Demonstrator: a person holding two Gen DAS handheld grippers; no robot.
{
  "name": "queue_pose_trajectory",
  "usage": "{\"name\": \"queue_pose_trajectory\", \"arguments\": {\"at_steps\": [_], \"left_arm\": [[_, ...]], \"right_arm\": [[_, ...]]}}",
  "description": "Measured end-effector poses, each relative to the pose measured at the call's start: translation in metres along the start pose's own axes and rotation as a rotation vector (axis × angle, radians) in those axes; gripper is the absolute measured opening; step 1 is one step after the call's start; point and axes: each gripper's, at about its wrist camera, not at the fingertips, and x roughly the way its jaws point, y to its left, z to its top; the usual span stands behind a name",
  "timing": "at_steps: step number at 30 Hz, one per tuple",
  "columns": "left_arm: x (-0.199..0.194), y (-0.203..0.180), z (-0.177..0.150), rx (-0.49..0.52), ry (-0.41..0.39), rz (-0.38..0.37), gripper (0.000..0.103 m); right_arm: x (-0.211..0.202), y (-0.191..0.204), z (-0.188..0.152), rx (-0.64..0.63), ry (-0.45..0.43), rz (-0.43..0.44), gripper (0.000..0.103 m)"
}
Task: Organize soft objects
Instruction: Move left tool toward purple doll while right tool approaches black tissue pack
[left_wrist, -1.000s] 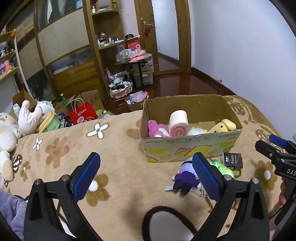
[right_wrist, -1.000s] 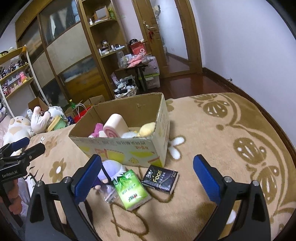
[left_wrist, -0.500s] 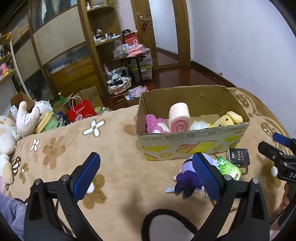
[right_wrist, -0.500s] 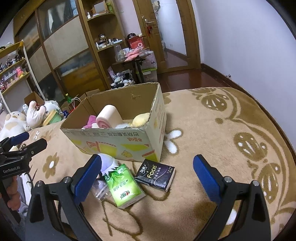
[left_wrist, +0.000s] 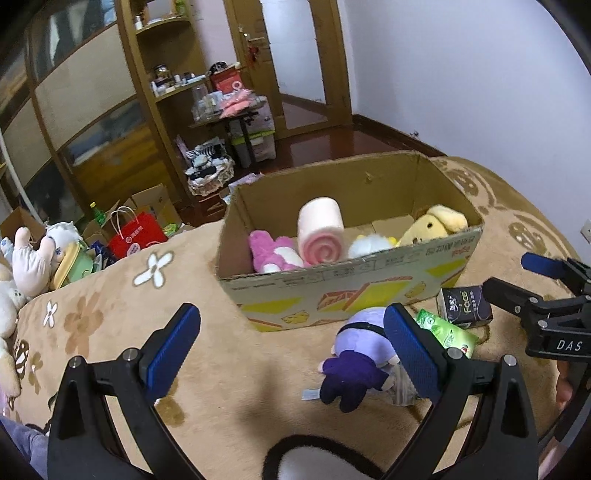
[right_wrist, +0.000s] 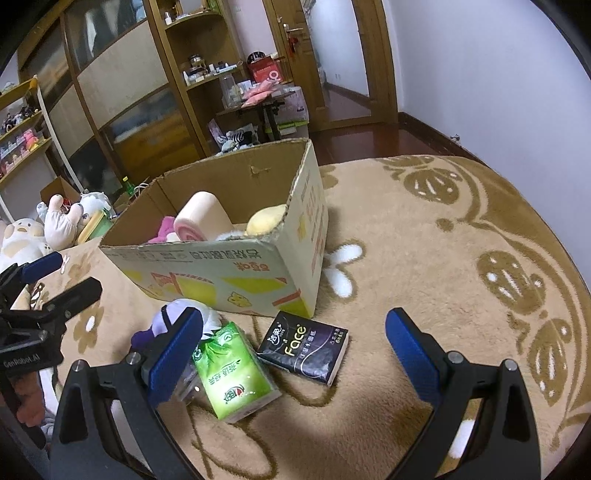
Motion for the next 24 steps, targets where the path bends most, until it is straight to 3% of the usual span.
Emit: {"name": "queue_pose_trajectory", "arguments": {"at_steps": [24], "left_arm": [[0.059,-0.029,-0.02,0.091,0.164,-0.061,0.099]], "right_arm": [[0.057,-0.013,-0.006,0.055,0.129,-0.048,0.103]]}}
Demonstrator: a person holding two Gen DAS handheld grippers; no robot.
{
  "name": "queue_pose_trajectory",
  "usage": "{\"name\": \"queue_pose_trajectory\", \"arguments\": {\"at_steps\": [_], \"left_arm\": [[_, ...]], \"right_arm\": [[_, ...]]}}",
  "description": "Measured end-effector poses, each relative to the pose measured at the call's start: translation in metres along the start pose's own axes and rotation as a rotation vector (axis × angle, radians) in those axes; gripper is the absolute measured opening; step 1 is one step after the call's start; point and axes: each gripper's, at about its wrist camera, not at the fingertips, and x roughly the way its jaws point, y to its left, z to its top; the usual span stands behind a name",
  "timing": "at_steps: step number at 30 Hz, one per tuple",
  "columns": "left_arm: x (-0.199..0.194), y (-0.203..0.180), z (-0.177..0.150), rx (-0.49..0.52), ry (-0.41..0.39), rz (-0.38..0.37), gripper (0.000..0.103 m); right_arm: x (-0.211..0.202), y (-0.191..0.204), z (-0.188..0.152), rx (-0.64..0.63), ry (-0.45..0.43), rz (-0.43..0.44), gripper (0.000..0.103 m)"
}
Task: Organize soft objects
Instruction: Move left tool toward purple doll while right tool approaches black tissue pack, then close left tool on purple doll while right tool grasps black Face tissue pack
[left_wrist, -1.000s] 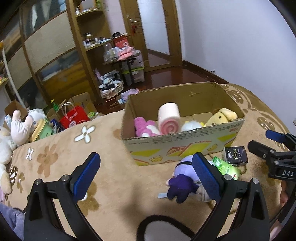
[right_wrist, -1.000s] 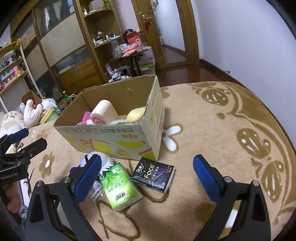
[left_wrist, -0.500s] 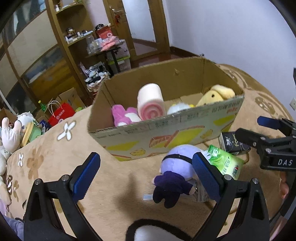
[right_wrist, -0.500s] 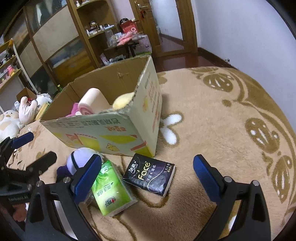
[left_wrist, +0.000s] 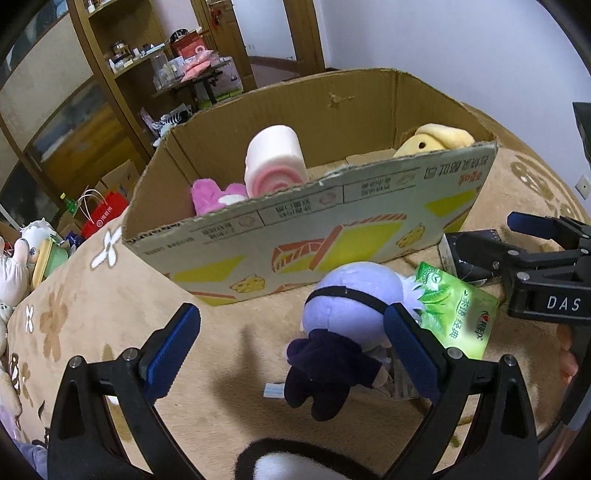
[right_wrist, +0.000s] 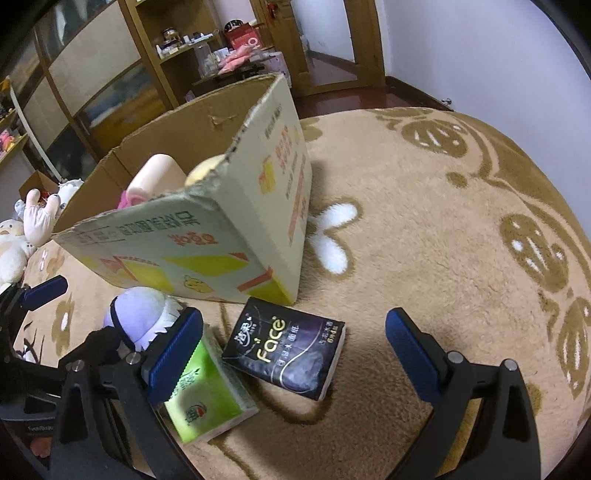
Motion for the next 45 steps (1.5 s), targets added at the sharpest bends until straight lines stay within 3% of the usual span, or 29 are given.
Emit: {"name": "queue_pose_trajectory", "arguments": {"at_steps": [8,11,13,15,17,23,27,32,37,40,45], "left_arm": [[0.004,0.005,-0.001,-0.026,0.01,-0.039,0.099],[0.005,0.006,0.0,-0.027,0.011,-0.05,0.098],[0.005,0.004,0.0,-0.026,0.009,-0.059,0.094],[0.006,0.003,0.0,-0.034,0.017,-0.074,0.09],[0.007,0.004,0.0,-0.05,0.032,-0.097,0.086],[0.014,0.001,-0.003,-0.064,0.082,-0.174,0.077],[0.014,-0.004,-0.003,-0.051,0.095,-0.204,0.064],[0.017,-0.002,-0.006,-0.084,0.121,-0.229,0.063],[0.017,-0.003,-0.007,-0.091,0.122,-0.226,0.063],[0.016,-0.005,-0.009,-0.094,0.116,-0.221,0.063],[0.012,-0.013,-0.011,-0.069,0.105,-0.2,0.058]], "right_arm": [[0.01,-0.002,0.001,-0.012,0.009,-0.035,0.103],[0.013,0.003,-0.001,-0.031,0.021,-0.04,0.095],[0.015,0.006,-0.002,-0.047,0.029,-0.046,0.093],[0.016,0.009,-0.004,-0.057,0.034,-0.053,0.083],[0.016,0.011,-0.004,-0.065,0.037,-0.051,0.08],[0.02,0.014,-0.007,-0.068,0.064,-0.055,0.079],[0.023,0.012,-0.008,-0.066,0.084,-0.064,0.079],[0.025,0.013,-0.01,-0.064,0.101,-0.069,0.08],[0.027,0.012,-0.009,-0.061,0.106,-0.07,0.079],[0.027,0.013,-0.008,-0.072,0.107,-0.088,0.072],[0.022,0.016,-0.011,-0.095,0.098,-0.099,0.069]]}}
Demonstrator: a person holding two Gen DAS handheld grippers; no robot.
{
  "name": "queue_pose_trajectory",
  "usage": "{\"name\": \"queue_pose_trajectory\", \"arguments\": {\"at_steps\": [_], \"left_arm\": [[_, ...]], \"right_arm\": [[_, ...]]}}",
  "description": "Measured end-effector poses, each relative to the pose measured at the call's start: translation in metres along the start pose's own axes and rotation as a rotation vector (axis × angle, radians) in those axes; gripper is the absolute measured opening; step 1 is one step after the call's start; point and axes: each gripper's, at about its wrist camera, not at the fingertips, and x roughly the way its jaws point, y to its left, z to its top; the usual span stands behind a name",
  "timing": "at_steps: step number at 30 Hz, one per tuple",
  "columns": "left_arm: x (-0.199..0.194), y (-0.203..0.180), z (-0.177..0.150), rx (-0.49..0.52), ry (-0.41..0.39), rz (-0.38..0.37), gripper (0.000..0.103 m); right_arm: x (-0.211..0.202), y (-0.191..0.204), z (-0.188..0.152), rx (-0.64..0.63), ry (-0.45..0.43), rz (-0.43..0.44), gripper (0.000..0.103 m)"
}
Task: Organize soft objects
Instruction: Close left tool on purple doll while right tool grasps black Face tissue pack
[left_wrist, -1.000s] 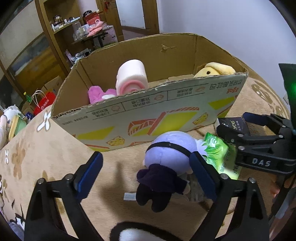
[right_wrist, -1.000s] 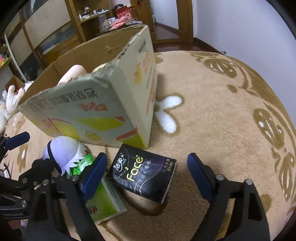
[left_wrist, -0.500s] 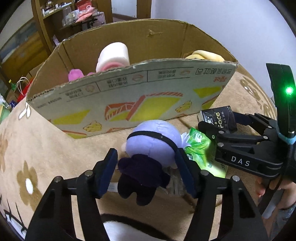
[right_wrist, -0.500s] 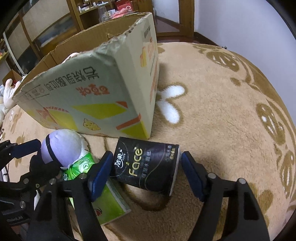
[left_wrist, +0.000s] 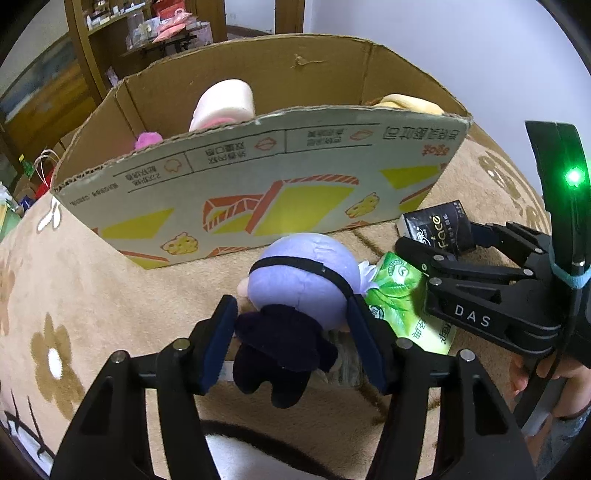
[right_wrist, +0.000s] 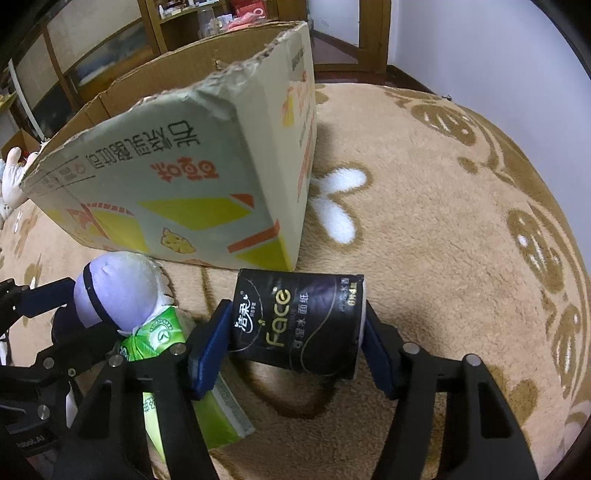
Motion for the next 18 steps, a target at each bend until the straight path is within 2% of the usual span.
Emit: {"name": "queue_pose_trajectory", "arguments": {"at_steps": [3,5,9,18], "left_arm": [[-0.003,0.001,0.0,-0.023,-0.006,-0.007,0.051],[-0.009,0.004,0.001,-0.049,-0.019,-0.024,0.037],[-0.012,0.014,0.002,-0.108,-0.011,-0.059,0.035],[-0.025,0.024,-0.004,-0.146,-0.027,-0.083,0.028]], "right_arm": [[-0.005,-0.001,-0.002,0.008,-0.013,0.008,0.068],[-0.008,-0.002,-0.002,0.01,-0.023,0.006,0.067],[-0.019,-0.002,-0.006,0.005,-0.041,-0.003,0.067],[-0.043,0.005,-0.011,-0.018,-0.093,-0.003,0.067]]}}
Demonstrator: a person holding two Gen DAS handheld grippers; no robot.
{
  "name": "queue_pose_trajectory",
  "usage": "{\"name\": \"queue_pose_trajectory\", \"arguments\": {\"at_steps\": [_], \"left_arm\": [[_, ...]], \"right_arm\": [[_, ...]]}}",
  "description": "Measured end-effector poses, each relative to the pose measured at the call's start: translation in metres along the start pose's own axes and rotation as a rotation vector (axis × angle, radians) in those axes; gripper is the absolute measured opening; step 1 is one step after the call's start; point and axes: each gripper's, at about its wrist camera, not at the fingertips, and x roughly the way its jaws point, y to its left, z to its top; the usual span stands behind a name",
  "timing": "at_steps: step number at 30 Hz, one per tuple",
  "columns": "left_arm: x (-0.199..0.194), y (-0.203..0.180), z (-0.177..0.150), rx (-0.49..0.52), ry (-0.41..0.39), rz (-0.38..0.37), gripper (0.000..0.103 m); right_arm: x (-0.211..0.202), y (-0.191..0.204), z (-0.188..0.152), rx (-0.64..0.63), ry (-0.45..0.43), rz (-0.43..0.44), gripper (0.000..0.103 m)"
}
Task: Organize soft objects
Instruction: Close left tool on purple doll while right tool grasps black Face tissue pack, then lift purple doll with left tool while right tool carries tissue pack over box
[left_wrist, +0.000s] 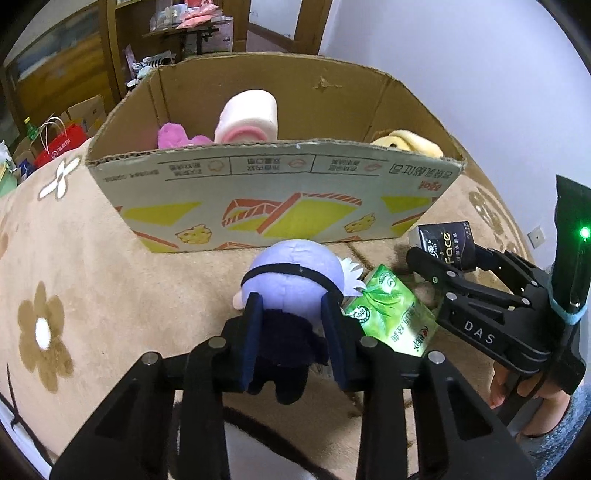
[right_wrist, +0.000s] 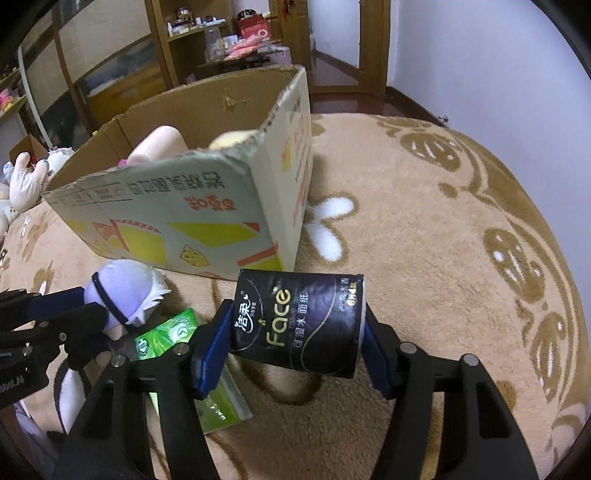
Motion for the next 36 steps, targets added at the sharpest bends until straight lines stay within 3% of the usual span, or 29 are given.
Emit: {"name": "queue_pose_trajectory", "arguments": {"at_steps": [4,10,18,20,22,24,31,36], "left_arm": [[-0.007,0.005,-0.001,-0.011,0.002,-0.026,0.01],[0.0,0.001,-0.006,-0.002,0.049,-0.021,0.01],[0.004,-0.001,-0.01,0.001,0.1,-0.012,0.02],[0.005,-0.004,-0.01,0.012,0.113,0.001,0.027],[0.009,-0.009,-0.012,0.034,0.129,0.023,0.042],[0.013,-0.02,-0.013,0.077,0.122,0.046,0.045],[0.025,-0.035,-0.015,0.143,0.117,0.11,0.048],[0.029,-0.033,-0.015,0.128,0.116,0.134,0.036]], "right_arm": [[-0.009,0.002,-0.001,-0.009,-0.02,-0.002,0.067],[-0.011,0.003,-0.001,-0.012,-0.013,0.005,0.067],[-0.006,0.004,-0.001,-0.024,-0.003,0.014,0.067],[-0.006,0.003,-0.001,-0.019,-0.002,0.014,0.067],[-0.005,0.002,-0.001,-0.014,0.0,0.016,0.067],[-0.004,0.001,0.0,-0.011,0.002,0.019,0.067],[-0.002,0.002,0.001,-0.024,0.0,0.019,0.067],[-0.007,0.005,0.0,-0.037,-0.015,0.016,0.067]]}}
